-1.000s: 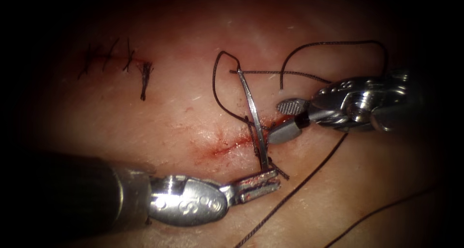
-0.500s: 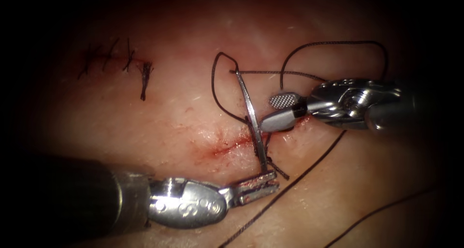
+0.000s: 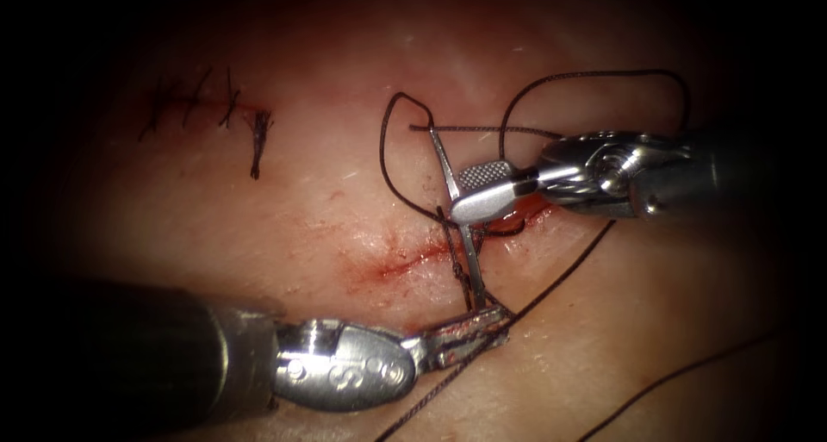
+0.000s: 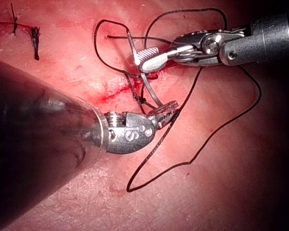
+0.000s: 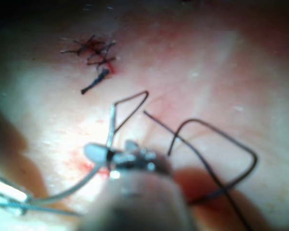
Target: Wound Closure
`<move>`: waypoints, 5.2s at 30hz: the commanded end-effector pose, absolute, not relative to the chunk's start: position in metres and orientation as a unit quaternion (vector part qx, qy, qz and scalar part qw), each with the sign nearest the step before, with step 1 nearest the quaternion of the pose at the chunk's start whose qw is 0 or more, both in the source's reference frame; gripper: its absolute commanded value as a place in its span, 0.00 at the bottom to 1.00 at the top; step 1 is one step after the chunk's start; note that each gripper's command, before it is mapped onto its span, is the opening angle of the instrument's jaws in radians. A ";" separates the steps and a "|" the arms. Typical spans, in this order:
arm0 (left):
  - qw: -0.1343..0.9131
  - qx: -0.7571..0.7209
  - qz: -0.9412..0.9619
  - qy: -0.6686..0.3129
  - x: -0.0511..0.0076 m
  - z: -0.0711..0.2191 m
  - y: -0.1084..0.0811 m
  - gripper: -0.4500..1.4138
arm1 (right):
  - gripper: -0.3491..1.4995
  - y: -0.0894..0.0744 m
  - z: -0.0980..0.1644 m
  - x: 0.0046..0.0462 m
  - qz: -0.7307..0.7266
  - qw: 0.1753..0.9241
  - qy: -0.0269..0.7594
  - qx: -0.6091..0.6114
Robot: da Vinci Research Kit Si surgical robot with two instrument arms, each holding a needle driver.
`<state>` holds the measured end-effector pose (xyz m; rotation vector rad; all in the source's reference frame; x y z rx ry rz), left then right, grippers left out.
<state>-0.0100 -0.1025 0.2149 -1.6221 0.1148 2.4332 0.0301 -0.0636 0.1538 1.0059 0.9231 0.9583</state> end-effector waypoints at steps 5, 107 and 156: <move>0.105 -0.552 0.826 0.039 -0.0108 0.215 -0.104 0.00 | 0.75 -0.064 0.155 0.0308 0.429 0.668 0.407 0.451; 0.366 -0.380 0.841 -0.120 -0.0126 0.232 -0.095 0.05 | 0.00 -0.061 0.148 0.0245 0.043 0.735 0.670 0.100; 0.286 -0.347 0.805 -0.387 -0.0154 0.237 -0.093 0.56 | 0.00 -0.059 0.148 0.0242 0.023 0.728 0.682 0.064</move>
